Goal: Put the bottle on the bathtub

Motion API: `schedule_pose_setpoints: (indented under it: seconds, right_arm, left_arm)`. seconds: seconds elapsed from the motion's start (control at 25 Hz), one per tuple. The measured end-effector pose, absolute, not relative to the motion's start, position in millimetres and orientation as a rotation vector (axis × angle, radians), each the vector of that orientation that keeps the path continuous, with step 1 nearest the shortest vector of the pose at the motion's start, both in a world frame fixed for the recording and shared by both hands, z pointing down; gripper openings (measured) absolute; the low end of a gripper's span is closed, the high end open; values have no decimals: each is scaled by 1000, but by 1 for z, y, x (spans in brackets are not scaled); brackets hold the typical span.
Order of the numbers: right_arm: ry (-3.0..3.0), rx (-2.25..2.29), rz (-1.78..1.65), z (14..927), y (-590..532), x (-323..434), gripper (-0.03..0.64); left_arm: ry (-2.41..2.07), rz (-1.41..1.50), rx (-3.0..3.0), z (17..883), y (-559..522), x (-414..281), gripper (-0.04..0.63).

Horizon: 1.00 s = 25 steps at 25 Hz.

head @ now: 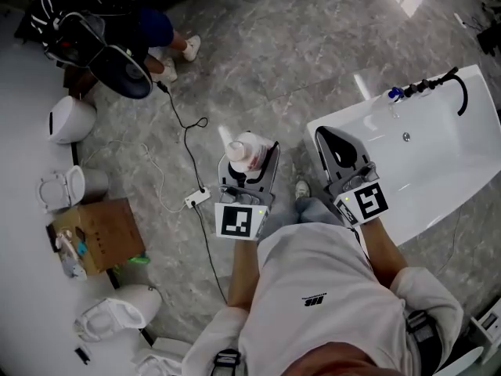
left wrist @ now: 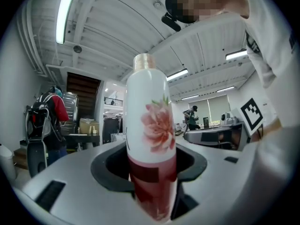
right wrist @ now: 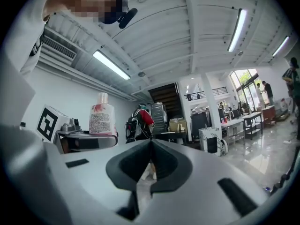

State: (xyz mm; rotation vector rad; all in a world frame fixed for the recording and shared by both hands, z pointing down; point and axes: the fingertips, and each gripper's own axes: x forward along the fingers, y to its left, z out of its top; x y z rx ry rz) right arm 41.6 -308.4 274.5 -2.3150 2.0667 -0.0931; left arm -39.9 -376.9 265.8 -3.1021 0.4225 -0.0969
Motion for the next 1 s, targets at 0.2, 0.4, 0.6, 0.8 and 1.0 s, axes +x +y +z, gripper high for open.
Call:
schedule_pose_setpoints:
  seconds: [0.2, 0.4, 0.6, 0.8, 1.0]
  right_arm:
    - [1899, -2444, -134, 288, -283, 100, -5]
    - [1741, -2558, -176, 309, -248, 150, -6]
    - [1602, -2670, -228, 334, -224, 192, -5]
    - [1462, -2755, -261, 359, -207, 230, -6]
    - [1328, -2841, -292, 384, -209, 249, -5]
  left_arm:
    - [236, -137, -3131, 279, -369, 23, 221]
    - [37, -157, -3145, 297, -350, 84, 221]
    - [-116, -210, -3145, 321, -336, 140, 221]
    - [-279, -282, -3125, 357, -317, 195, 221]
    - [-424, -316, -3113, 389, -317, 227, 221]
